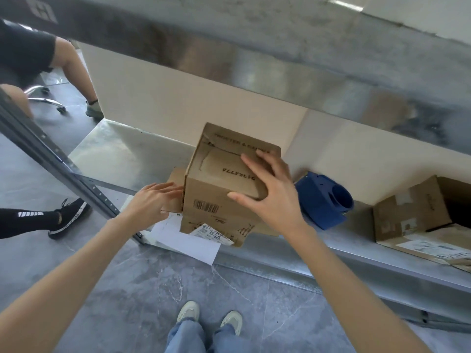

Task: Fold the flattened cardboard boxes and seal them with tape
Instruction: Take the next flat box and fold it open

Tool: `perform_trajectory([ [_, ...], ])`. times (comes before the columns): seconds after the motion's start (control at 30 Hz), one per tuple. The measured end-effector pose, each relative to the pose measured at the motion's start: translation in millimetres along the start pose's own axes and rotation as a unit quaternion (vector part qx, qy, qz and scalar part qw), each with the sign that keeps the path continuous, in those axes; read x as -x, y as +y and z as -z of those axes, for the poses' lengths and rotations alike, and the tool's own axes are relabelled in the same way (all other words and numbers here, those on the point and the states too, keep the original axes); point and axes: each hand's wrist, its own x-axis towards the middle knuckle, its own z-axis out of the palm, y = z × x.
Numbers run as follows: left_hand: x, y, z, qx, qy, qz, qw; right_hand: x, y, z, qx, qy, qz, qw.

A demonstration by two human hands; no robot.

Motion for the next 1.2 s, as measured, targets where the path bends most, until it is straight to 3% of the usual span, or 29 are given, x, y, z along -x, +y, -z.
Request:
perform_trajectory([
  [0.1,1,-15,0,-0.045,-0.068,-0.024,0.996,-7,-12,-14,0.021,-0.022,-0.009,0.999],
  [0.17,2,-23,18,-0.026,-0.073,-0.023,0.997,-11,-12,-15,0.044,-0.035,-0.023,0.998],
  [0.23,5,-27,46,0.1,0.014,0.019,0.995,-8,-12,-17,0.07,-0.048,-0.023,0.996],
  [0.33,8,-14,83,0.27,0.201,0.015,0.942,-1,-14,-22,0.089,-0.056,-0.028,0.994],
  [0.37,7,-5,92,0.306,0.218,-0.014,0.927,-1,-15,-22,0.088,-0.056,-0.036,0.994],
  [0.43,1,16,103,0.34,0.175,-0.059,0.922,-2,-17,-19,0.077,-0.052,-0.045,0.995],
  [0.57,-22,54,92,0.322,0.09,-0.06,0.941,-3,-17,-16,0.039,-0.038,-0.032,0.998],
  [0.73,-29,64,62,0.364,0.155,-0.072,0.916,-6,-6,-6,-0.017,-0.092,-0.048,0.995],
  [0.87,-33,56,59,0.379,0.143,-0.082,0.91,-6,-9,-19,0.027,-0.057,-0.058,0.996],
  [0.97,-33,57,64,0.389,0.121,-0.086,0.909,-8,-11,-16,0.076,-0.076,-0.063,0.992],
  [1.03,-32,55,69,0.372,0.106,-0.076,0.919,-9,-14,-11,0.099,-0.096,-0.06,0.989],
  [1.13,-32,61,74,0.264,0.122,-0.037,0.956,-8,-16,-8,0.123,-0.114,-0.045,0.985],
  [1.2,-30,70,73,0.251,0.155,-0.029,0.955,-5,-15,-4,0.062,-0.113,-0.046,0.991],
])
